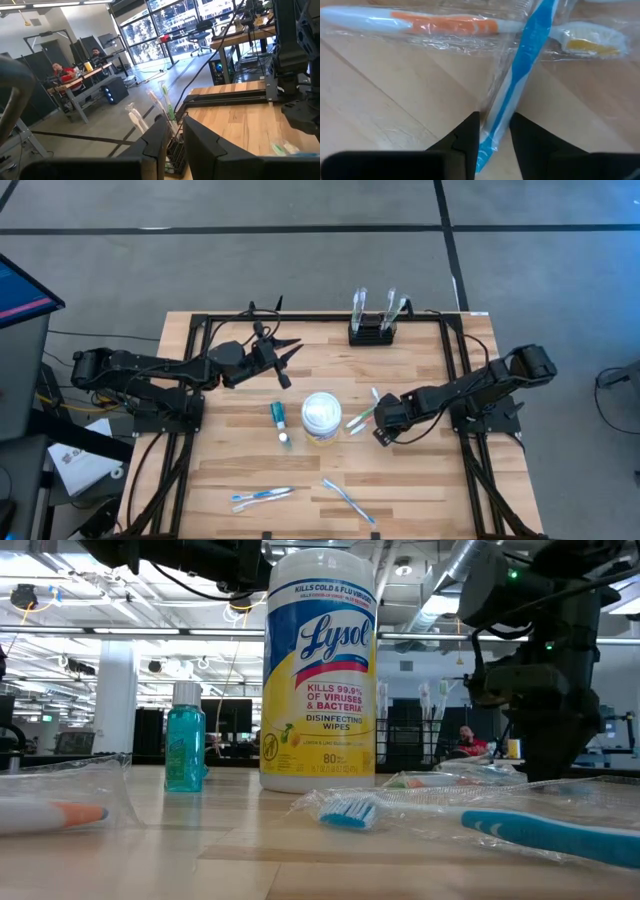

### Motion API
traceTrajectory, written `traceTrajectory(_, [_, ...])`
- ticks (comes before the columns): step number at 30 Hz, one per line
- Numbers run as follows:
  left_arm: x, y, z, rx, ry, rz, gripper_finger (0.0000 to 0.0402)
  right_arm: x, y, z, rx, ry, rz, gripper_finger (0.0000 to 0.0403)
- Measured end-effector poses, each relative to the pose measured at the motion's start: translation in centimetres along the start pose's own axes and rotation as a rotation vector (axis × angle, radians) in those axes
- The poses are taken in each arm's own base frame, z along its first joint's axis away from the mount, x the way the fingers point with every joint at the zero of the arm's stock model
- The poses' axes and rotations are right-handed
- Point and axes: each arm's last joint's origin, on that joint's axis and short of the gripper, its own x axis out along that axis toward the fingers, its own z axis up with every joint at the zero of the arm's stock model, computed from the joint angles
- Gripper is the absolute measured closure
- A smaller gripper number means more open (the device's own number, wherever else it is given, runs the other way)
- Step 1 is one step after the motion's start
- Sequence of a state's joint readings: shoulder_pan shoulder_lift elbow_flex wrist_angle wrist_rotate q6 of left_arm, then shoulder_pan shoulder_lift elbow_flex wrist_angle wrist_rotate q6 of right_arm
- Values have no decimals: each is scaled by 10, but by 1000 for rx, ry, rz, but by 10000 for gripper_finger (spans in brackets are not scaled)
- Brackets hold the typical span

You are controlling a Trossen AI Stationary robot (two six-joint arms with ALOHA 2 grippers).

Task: Pick & Place toothbrushing station
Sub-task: Put the top right blue toothbrush into the black mesh organizer

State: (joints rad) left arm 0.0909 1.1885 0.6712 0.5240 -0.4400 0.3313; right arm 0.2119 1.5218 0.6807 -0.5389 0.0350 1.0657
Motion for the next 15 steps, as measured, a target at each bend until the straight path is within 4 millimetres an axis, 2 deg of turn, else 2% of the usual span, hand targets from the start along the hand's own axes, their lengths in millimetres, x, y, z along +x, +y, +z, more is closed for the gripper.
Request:
traceTrajectory(6, [0,0,-1,6,13,-4,344,-3,-2,0,1,-13,2,386])
traceTrajectory(15, [0,-1,-2,10,22,-7,344,-5,1,1,-12,-81,-29,394])
